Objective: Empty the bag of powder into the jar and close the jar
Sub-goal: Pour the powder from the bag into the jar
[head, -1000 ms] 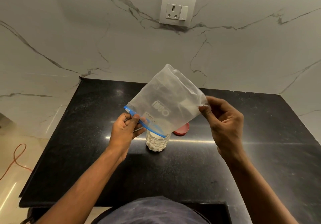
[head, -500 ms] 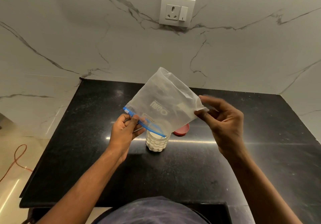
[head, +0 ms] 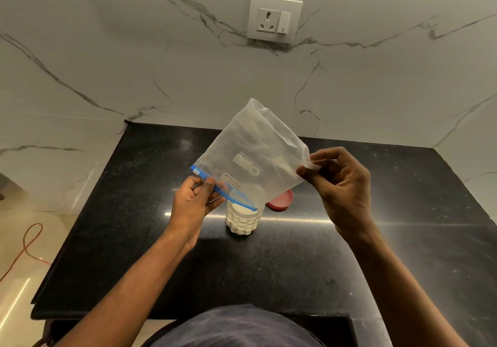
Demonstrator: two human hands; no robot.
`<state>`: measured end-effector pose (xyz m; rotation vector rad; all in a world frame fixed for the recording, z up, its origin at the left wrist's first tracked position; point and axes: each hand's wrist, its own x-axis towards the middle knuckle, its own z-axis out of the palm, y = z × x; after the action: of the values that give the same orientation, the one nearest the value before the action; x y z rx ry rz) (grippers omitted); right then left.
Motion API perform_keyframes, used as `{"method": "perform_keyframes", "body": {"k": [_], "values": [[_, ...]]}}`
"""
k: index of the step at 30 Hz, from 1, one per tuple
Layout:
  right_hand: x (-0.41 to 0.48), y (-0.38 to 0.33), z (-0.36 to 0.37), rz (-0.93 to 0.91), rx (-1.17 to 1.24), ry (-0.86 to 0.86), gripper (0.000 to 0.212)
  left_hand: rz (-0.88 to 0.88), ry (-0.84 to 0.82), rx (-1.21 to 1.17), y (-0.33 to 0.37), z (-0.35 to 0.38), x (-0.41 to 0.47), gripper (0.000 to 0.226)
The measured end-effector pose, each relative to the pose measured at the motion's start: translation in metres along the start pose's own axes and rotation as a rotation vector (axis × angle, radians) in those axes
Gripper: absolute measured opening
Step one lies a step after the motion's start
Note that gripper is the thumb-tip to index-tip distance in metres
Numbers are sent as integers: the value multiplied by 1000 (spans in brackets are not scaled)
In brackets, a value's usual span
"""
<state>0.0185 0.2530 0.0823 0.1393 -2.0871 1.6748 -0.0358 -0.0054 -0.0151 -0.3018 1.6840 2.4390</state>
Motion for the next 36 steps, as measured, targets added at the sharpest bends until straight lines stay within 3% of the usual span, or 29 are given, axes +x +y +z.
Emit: {"method": "perform_keyframes", "body": {"k": [7, 13, 17, 21, 23, 26, 28, 34, 36], "values": [[-1, 1, -2, -11, -45, 34, 46, 11, -4, -3, -1, 0, 1, 17], [0, 7, 0, -26, -113, -44, 16, 28, -7, 5, 0, 0, -1, 15], [1, 9, -3, -58, -152, -98, 39, 31, -5, -2, 1, 0, -1, 15], [0, 12, -3, -59, -121, -33, 20, 27, -4, -10, 2, 2, -1, 13], [0, 12, -2, -44, -123, -8, 25, 26, -7, -3, 1, 4, -2, 13], [0, 13, 0, -21, -122, -60, 17, 26, -9, -2, 1, 5, -3, 14], [-1, 15, -1, -25, -141, -74, 29, 27, -13, -5, 1, 4, -4, 15], [-4, 16, 0, -14, -161, -26, 22, 24, -17, -7, 0, 6, -5, 14], [-4, 17, 1, 37, -75, -71, 35, 16, -14, -23, 1, 7, -5, 16]]}}
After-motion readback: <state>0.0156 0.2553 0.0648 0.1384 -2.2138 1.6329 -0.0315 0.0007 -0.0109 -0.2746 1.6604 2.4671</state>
